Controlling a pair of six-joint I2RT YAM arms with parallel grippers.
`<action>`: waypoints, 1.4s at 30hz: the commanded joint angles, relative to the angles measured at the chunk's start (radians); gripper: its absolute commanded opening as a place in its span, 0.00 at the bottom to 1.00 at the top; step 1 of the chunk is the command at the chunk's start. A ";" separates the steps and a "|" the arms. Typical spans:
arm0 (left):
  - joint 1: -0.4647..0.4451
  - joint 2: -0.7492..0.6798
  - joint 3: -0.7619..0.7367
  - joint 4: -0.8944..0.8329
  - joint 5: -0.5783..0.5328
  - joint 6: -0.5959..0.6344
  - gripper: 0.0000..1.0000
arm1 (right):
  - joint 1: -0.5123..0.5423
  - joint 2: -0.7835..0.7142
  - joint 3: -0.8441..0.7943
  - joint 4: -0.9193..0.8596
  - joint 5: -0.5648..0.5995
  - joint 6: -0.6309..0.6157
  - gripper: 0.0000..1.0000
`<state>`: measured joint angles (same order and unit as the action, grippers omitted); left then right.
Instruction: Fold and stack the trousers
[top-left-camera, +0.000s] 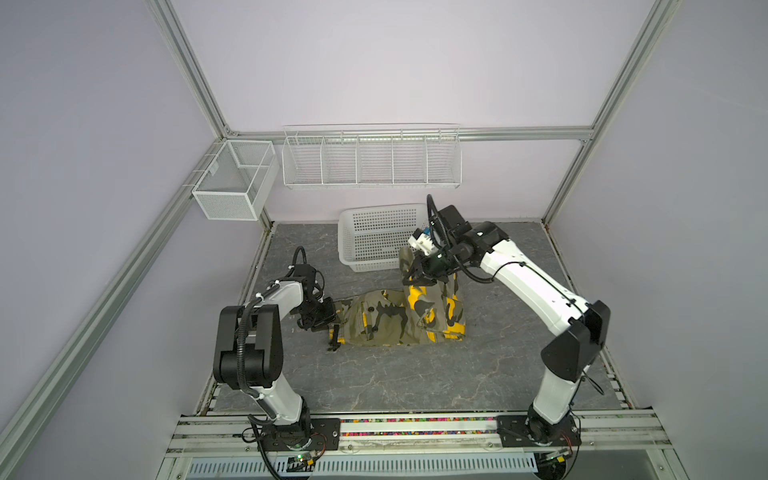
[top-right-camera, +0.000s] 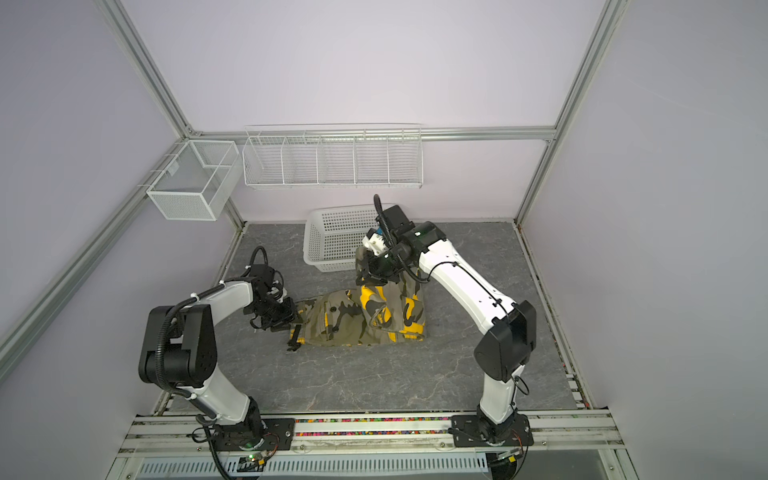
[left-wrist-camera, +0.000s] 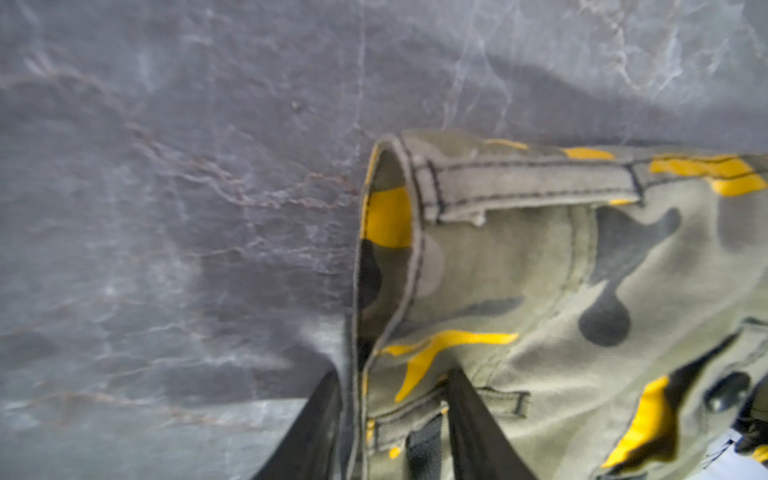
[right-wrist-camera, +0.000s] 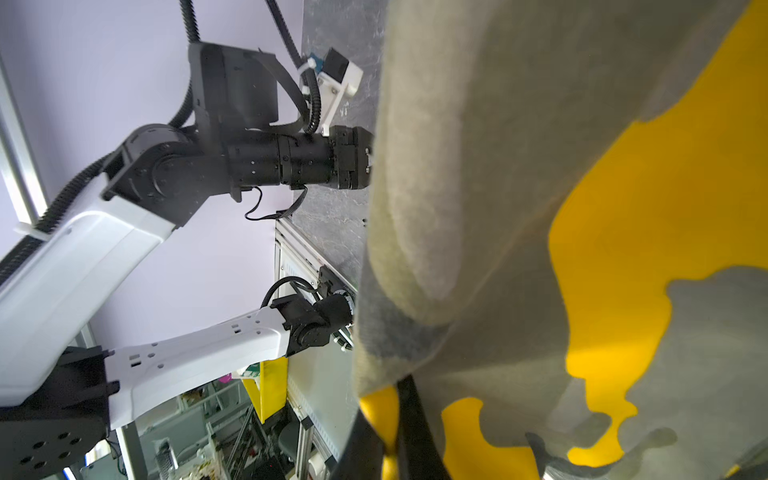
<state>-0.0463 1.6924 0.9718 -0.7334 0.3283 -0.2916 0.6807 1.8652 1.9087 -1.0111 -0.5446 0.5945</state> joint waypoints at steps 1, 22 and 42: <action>-0.003 0.006 -0.033 0.020 -0.028 -0.016 0.41 | 0.059 0.077 0.078 0.076 -0.072 0.052 0.08; -0.003 -0.072 0.020 -0.086 -0.029 -0.034 0.35 | 0.195 0.406 0.258 0.157 -0.035 0.061 0.14; -0.003 -0.081 0.075 -0.155 -0.052 -0.033 0.34 | 0.240 0.565 0.330 0.370 -0.013 0.148 0.16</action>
<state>-0.0463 1.6302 1.0122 -0.8364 0.3050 -0.3218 0.9146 2.4023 2.2330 -0.6693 -0.5659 0.7300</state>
